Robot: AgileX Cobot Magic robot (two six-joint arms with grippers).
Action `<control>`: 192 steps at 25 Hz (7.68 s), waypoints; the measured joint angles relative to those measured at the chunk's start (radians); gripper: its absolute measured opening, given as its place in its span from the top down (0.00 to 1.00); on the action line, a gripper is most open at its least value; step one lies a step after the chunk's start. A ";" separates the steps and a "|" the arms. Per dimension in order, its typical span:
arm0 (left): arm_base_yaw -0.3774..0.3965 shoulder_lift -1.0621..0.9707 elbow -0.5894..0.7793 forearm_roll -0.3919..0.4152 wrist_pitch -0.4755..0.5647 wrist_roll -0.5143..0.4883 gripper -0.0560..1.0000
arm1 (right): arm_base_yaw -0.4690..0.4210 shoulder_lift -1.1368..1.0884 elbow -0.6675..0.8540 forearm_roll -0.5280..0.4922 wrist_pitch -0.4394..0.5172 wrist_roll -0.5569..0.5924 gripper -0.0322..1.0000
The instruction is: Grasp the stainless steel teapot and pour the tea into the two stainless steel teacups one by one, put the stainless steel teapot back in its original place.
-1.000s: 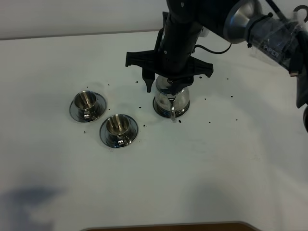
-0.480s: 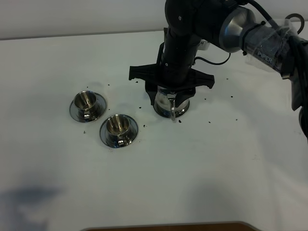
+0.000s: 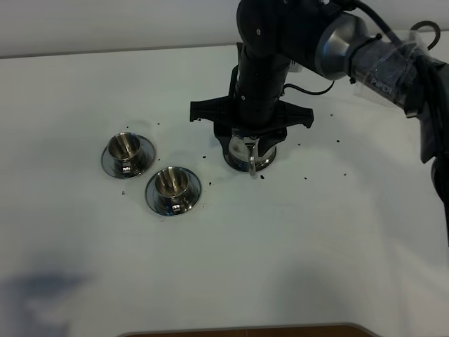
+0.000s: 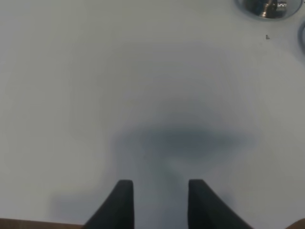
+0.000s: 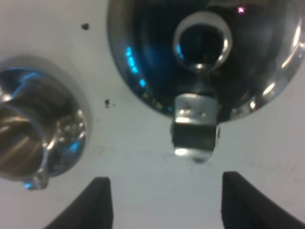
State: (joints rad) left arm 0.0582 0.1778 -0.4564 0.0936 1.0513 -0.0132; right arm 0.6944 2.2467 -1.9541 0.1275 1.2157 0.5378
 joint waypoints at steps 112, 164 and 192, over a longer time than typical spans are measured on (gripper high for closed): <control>0.000 0.000 0.000 -0.002 0.000 0.001 0.64 | 0.001 0.083 0.000 -0.195 -0.029 0.010 0.78; 0.000 0.000 0.000 -0.002 0.000 0.000 0.64 | 0.298 0.137 -0.131 -0.766 -0.166 -0.873 0.78; 0.000 0.000 0.000 -0.002 0.000 0.002 0.64 | 0.367 0.223 -0.131 -1.088 -0.155 -0.943 0.78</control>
State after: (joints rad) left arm 0.0582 0.1778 -0.4564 0.0913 1.0513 -0.0112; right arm 1.0619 2.4693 -2.0856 -0.9605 1.0606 -0.4054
